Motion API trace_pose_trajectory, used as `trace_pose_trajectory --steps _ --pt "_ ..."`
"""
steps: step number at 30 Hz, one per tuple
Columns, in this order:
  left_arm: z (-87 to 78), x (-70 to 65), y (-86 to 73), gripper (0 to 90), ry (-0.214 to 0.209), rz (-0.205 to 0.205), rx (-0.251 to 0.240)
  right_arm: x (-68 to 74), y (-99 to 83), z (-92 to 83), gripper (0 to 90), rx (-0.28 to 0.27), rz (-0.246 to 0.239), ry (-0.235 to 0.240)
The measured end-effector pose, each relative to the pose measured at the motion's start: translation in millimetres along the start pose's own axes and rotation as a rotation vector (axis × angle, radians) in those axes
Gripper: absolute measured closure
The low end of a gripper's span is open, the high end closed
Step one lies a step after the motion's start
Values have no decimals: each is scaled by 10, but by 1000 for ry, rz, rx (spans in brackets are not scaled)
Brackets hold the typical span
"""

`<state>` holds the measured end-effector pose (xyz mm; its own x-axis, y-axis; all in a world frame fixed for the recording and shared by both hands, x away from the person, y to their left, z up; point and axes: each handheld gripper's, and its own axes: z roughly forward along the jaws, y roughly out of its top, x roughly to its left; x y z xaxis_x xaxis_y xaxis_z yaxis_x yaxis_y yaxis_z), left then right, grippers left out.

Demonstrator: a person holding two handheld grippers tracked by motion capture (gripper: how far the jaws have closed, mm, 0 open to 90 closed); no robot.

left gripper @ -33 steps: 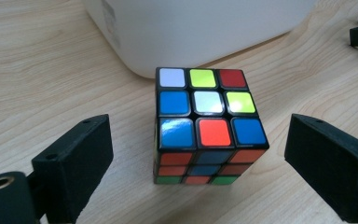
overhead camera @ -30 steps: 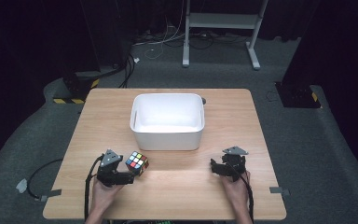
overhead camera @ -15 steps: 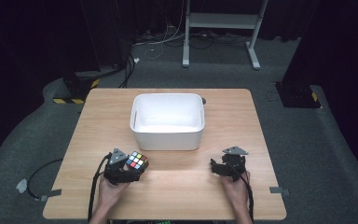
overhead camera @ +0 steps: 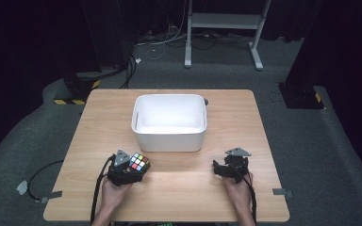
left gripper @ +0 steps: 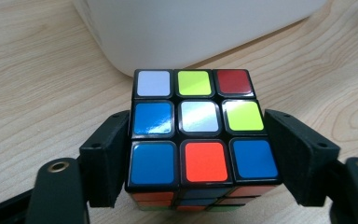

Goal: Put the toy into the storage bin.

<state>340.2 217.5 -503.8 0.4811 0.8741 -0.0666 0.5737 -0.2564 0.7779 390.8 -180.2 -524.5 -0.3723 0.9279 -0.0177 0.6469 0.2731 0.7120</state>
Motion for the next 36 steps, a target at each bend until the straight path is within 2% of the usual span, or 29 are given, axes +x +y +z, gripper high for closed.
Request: trace_pose_trajectory --steps 3,13,26,29,36 --pt "-5 5 -8 316 4 6 -4 0 0 0 167 0 0 0" --pt "-26 -6 -7 335 21 33 -1 -3 0 0 169 -2 -6 0" --pt "-33 -12 11 339 14 37 10 -3 0 0 171 -2 -7 1" --pt "-62 -5 13 339 17 26 8 -3 0 0 171 -2 -7 1" --pt "-95 -22 37 339 20 42 13 -3 0 0 171 -3 -7 1"
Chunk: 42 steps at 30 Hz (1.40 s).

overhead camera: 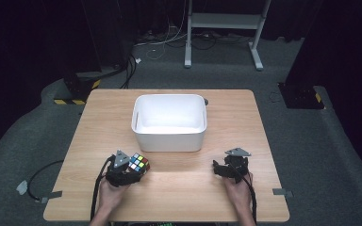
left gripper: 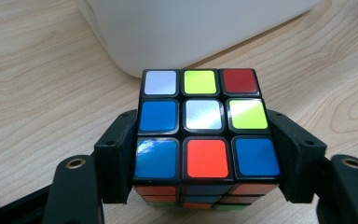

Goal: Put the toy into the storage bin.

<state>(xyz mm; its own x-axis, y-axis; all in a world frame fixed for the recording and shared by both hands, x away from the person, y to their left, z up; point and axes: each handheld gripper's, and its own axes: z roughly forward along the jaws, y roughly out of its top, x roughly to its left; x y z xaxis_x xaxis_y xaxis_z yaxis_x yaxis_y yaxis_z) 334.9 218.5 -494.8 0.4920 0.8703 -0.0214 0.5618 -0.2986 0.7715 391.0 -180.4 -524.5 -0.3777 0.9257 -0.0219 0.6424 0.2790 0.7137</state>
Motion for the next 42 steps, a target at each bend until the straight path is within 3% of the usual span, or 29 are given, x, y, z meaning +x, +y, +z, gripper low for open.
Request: trace_pose_trajectory --steps 42 --pt "-374 144 260 339 -38 -62 -41 0 0 0 171 0 0 0"
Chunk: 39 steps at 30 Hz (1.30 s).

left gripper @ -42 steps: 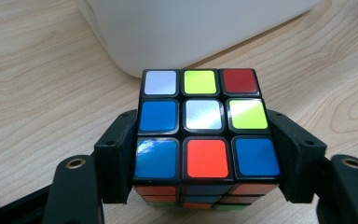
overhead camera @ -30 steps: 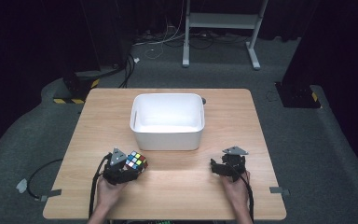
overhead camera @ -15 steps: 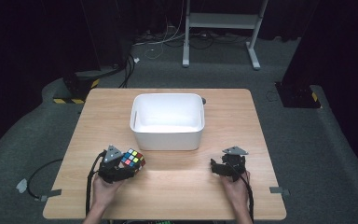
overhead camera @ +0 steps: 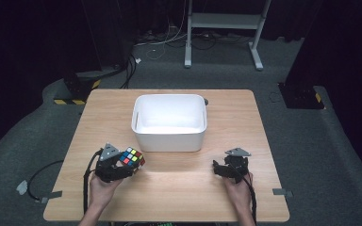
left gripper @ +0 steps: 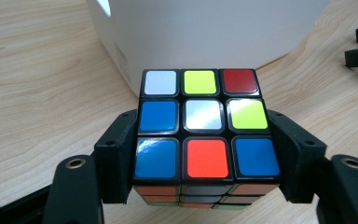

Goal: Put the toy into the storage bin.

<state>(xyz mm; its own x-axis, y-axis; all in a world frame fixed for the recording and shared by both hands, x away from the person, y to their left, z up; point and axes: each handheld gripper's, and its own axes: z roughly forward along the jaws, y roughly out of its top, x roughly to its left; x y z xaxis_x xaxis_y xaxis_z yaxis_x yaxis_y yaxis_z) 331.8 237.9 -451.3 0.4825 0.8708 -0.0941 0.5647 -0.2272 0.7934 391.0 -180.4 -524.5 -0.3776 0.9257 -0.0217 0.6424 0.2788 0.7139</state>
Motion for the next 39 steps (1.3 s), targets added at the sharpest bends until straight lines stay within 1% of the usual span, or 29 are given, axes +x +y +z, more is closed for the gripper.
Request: trace_pose_trajectory --steps 2,7,14,16,19,27,38,39 --pt "-14 4 24 339 -7 -4 -4 0 0 0 171 0 0 0" --pt "-71 5 101 339 -11 10 -10 3 -1 -2 171 1 3 1" --pt "-150 12 210 339 -21 18 -16 4 -2 -2 171 1 3 1" --pt "-161 8 236 339 -22 22 -17 8 -3 -4 172 2 9 1" --pt "-171 -5 281 339 -19 39 -13 9 -3 -5 171 3 8 2" --pt "-192 1 349 339 -29 55 -4 10 -4 -7 172 4 8 2" --pt "-270 25 484 339 -56 48 -24 10 -4 -7 172 4 7 2" --pt "-276 31 499 339 -64 44 -24 10 -4 -7 172 4 8 2"
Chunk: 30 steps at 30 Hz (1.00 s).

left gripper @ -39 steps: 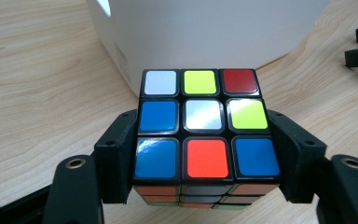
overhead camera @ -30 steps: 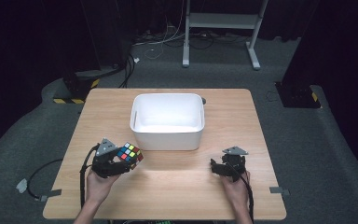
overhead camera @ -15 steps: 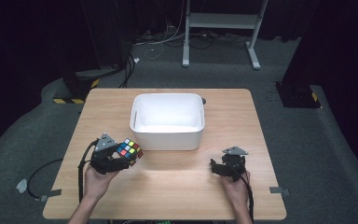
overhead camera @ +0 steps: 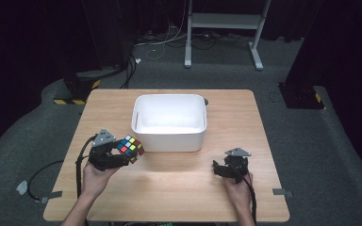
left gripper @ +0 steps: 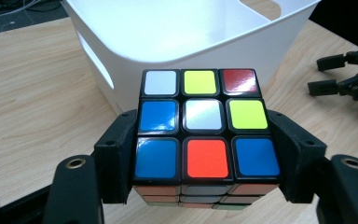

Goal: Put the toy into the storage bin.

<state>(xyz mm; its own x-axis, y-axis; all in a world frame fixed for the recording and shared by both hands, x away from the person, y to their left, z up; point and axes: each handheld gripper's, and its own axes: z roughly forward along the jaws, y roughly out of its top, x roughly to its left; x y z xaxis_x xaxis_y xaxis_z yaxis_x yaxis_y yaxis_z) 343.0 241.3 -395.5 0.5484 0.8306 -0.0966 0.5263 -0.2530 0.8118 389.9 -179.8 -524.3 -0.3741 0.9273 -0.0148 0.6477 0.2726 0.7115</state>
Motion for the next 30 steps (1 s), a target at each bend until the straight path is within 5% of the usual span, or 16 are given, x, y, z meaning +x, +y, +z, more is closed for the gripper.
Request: trace_pose_trajectory --steps 2,30 --pt "-26 19 41 339 -38 -28 -19 0 0 0 172 0 0 0" --pt "-102 89 420 339 -37 3 -48 0 0 0 172 0 0 0"
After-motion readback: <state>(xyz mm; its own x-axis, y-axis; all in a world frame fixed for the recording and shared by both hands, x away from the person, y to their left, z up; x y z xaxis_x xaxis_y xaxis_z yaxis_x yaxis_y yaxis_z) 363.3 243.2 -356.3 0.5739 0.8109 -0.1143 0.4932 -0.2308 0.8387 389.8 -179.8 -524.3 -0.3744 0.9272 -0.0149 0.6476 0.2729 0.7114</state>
